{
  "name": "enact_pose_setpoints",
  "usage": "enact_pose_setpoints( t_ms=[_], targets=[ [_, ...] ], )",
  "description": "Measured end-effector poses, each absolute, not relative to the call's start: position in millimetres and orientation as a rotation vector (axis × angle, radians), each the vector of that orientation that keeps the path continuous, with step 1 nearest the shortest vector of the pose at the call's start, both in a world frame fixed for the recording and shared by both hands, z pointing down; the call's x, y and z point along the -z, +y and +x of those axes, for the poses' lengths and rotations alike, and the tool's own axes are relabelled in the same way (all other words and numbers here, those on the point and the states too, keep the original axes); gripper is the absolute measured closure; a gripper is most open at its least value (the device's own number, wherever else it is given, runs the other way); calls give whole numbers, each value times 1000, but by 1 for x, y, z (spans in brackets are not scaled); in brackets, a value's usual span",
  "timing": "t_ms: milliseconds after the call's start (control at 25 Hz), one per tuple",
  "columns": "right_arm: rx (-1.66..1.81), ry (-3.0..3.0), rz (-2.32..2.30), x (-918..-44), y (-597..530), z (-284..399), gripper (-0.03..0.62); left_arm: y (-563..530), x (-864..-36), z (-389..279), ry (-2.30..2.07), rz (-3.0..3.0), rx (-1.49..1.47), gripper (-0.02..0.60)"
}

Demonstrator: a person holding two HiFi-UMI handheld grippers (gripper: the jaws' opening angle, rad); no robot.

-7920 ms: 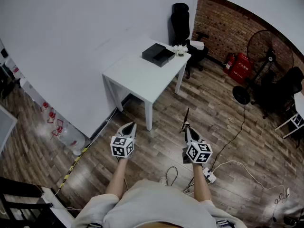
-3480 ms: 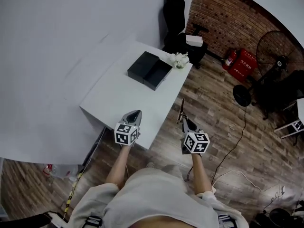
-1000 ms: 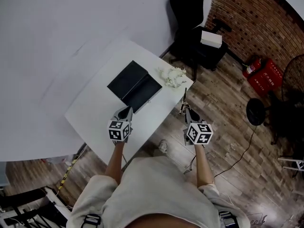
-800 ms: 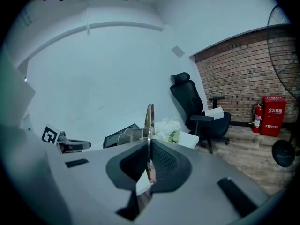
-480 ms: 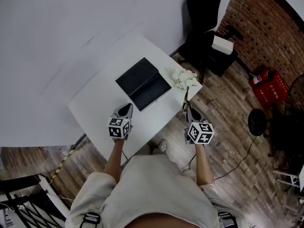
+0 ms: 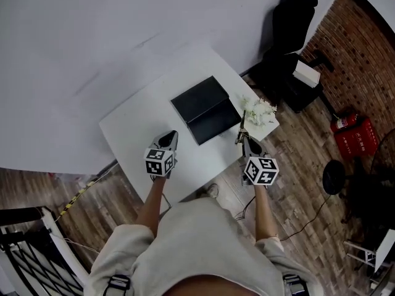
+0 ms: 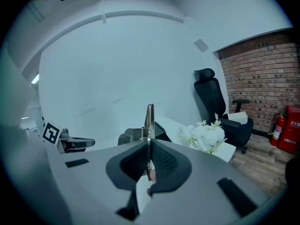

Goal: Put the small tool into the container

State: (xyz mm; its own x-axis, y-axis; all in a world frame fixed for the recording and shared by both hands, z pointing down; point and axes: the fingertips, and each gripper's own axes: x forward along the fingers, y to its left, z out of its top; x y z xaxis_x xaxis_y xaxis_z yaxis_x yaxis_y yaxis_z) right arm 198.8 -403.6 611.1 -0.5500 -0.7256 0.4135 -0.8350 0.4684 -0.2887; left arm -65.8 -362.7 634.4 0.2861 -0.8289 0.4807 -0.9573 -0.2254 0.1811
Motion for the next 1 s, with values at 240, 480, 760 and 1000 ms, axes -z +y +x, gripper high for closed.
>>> enact_pose_setpoints(
  t_ms=[240, 480, 760, 1000],
  targets=[
    [-632, -2512, 1232, -611, -412, 154, 592, -358, -633, -91, -1637, 2097, -363, 568],
    [-550, -2513, 1111, -616, -419, 121, 592, -354, -636, -112, -1679, 2053, -326, 568],
    [-277, -2463, 912, -625, -425, 89, 592, -351, -645, -124, -1695, 2014, -316, 568],
    [102, -2333, 663, -640, -420, 63, 592, -351, -649, -133, -1705, 1986, -305, 568]
  ],
)
